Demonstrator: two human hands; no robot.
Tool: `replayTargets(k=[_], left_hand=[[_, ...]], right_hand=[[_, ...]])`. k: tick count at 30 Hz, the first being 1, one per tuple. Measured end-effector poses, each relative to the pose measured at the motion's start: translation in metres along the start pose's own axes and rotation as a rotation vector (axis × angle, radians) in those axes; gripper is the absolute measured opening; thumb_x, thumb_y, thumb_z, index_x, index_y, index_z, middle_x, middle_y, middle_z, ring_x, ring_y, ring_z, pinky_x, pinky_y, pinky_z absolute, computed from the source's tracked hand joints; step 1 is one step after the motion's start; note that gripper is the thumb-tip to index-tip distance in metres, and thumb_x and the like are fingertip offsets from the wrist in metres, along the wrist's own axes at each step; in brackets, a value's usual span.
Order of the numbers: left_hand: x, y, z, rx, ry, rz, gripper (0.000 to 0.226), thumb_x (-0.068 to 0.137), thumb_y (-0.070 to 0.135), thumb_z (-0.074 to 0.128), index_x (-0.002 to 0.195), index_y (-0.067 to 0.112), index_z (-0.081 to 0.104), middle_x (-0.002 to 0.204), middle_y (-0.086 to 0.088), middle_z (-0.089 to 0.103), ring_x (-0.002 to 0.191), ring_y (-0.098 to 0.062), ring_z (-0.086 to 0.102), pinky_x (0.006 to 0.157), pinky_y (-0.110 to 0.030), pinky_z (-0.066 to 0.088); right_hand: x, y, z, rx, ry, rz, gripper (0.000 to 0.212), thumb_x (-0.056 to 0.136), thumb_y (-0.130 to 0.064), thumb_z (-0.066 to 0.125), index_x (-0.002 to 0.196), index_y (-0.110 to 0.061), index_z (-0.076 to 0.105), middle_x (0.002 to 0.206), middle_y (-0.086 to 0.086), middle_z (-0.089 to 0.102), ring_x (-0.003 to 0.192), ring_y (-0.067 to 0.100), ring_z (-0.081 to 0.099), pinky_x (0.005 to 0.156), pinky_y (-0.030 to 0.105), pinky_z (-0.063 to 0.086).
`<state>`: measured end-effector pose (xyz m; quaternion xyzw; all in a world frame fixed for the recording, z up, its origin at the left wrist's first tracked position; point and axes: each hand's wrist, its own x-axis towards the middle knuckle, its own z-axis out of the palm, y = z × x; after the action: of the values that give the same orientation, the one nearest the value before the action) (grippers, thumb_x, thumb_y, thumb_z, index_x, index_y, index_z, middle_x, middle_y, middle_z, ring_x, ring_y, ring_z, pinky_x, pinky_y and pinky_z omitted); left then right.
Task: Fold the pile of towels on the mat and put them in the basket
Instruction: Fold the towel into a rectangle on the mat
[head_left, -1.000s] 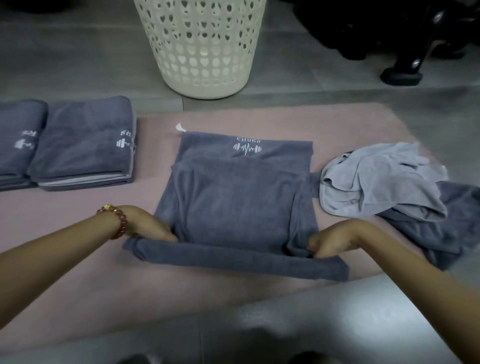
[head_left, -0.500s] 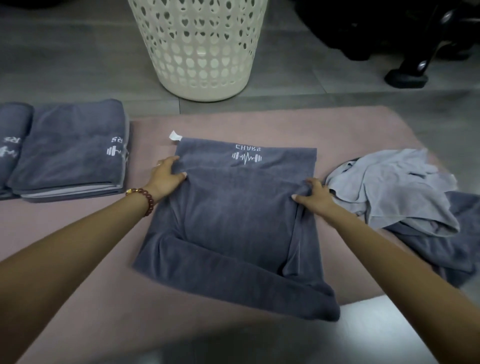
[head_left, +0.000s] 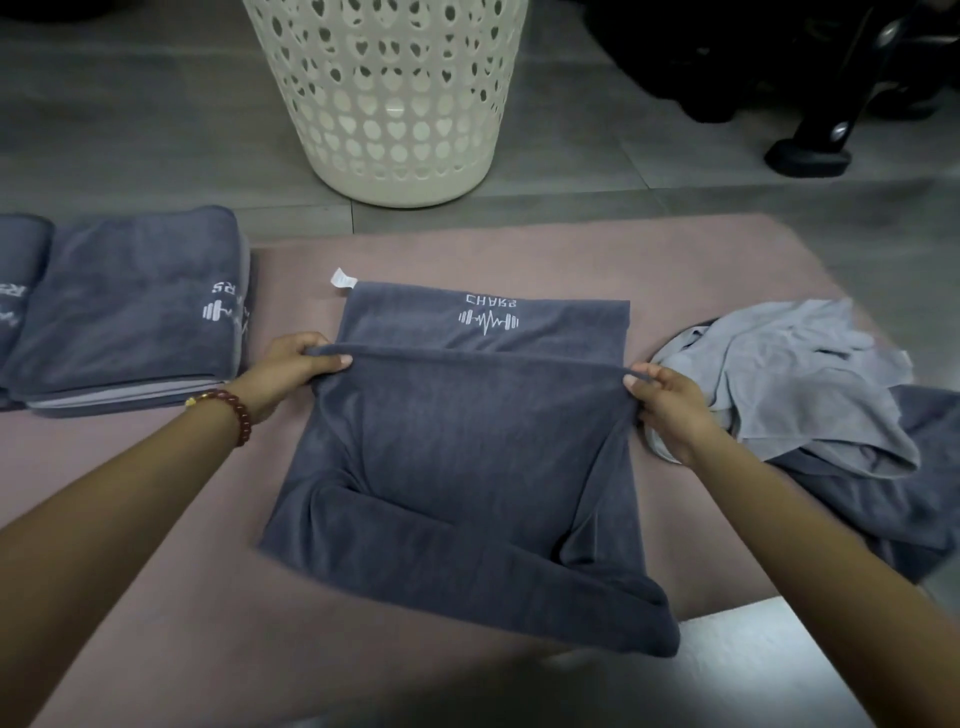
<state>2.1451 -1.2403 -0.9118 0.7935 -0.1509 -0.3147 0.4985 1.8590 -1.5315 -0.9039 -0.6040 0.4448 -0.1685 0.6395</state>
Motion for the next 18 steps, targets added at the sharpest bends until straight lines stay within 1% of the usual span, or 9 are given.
replayTargets(k=[2,3,6,8,10,13,15,16,18], left_hand=[[-0.008,0.001,-0.001,-0.226,0.026,0.007,0.024,0.087,0.012,0.063,0.069,0.015,0.049,0.066,-0.001,0.056,0.065,-0.013,0.051,0.06,-0.024,0.042],[-0.011,0.002,-0.001,-0.264,0.059,0.034,0.023,0.09,0.015,0.061,0.07,0.015,0.049,0.069,-0.003,0.056,0.068,-0.014,0.05,0.061,-0.026,0.042],[-0.014,0.013,0.005,-0.01,0.259,0.208,0.031,0.094,0.019,0.054,0.066,0.016,0.043,0.067,-0.001,0.046,0.066,-0.011,0.042,0.06,-0.024,0.035],[-0.018,0.025,0.009,0.159,0.376,0.311,0.034,0.093,0.017,0.056,0.065,0.016,0.037,0.064,0.001,0.04,0.062,-0.009,0.037,0.06,-0.027,0.03],[-0.018,0.029,0.006,0.219,0.429,0.348,0.029,0.09,0.02,0.06,0.071,0.011,0.04,0.067,-0.002,0.043,0.067,-0.016,0.041,0.063,-0.027,0.029],[-0.013,0.036,-0.004,0.355,0.437,0.406,0.029,0.087,0.028,0.064,0.078,0.006,0.048,0.076,-0.012,0.057,0.073,-0.024,0.05,0.066,-0.031,0.041],[0.0,0.059,-0.008,0.419,0.467,0.483,0.032,0.087,0.031,0.064,0.079,0.005,0.049,0.078,-0.012,0.06,0.075,-0.025,0.052,0.069,-0.036,0.042],[0.009,0.073,-0.008,0.412,0.492,0.502,0.03,0.087,0.031,0.064,0.08,0.006,0.049,0.078,-0.01,0.058,0.076,-0.024,0.051,0.068,-0.033,0.039],[0.034,0.093,-0.009,0.335,0.489,0.49,0.024,0.086,0.027,0.066,0.082,0.009,0.051,0.071,-0.005,0.055,0.076,-0.021,0.05,0.062,-0.027,0.032]], right_hand=[[-0.011,-0.006,0.001,0.144,0.018,0.007,0.018,0.097,-0.006,0.046,0.089,-0.014,0.06,0.079,-0.003,0.068,0.074,0.007,0.064,0.059,0.014,0.051],[-0.015,-0.01,0.002,0.129,0.082,-0.072,0.018,0.097,-0.007,0.045,0.089,-0.012,0.06,0.075,-0.004,0.069,0.07,0.003,0.064,0.061,0.012,0.05],[-0.026,-0.025,0.008,-0.15,0.309,-0.38,0.018,0.1,-0.013,0.04,0.089,-0.007,0.053,0.076,-0.002,0.056,0.066,0.0,0.051,0.061,0.005,0.038],[-0.03,-0.035,0.011,-0.267,0.384,-0.472,0.018,0.101,-0.016,0.035,0.091,-0.008,0.048,0.086,0.003,0.051,0.076,0.011,0.047,0.067,0.014,0.034],[-0.024,-0.037,0.01,-0.407,0.352,-0.468,0.021,0.102,-0.018,0.032,0.09,-0.008,0.046,0.088,0.008,0.051,0.082,0.018,0.046,0.07,0.021,0.029],[-0.005,-0.048,0.006,-0.55,0.279,-0.446,0.034,0.102,-0.024,0.035,0.079,-0.002,0.048,0.079,0.014,0.053,0.076,0.025,0.047,0.067,0.032,0.032],[0.013,-0.074,0.008,-0.552,0.283,-0.483,0.042,0.097,-0.034,0.045,0.067,-0.005,0.046,0.066,0.011,0.051,0.066,0.026,0.046,0.061,0.034,0.033],[0.024,-0.088,0.009,-0.544,0.279,-0.491,0.043,0.093,-0.039,0.053,0.063,-0.01,0.043,0.062,0.006,0.048,0.063,0.023,0.044,0.059,0.033,0.034],[0.048,-0.113,0.013,-0.618,0.25,-0.468,0.041,0.083,-0.045,0.065,0.063,-0.016,0.044,0.067,0.002,0.051,0.066,0.019,0.047,0.06,0.032,0.035]])
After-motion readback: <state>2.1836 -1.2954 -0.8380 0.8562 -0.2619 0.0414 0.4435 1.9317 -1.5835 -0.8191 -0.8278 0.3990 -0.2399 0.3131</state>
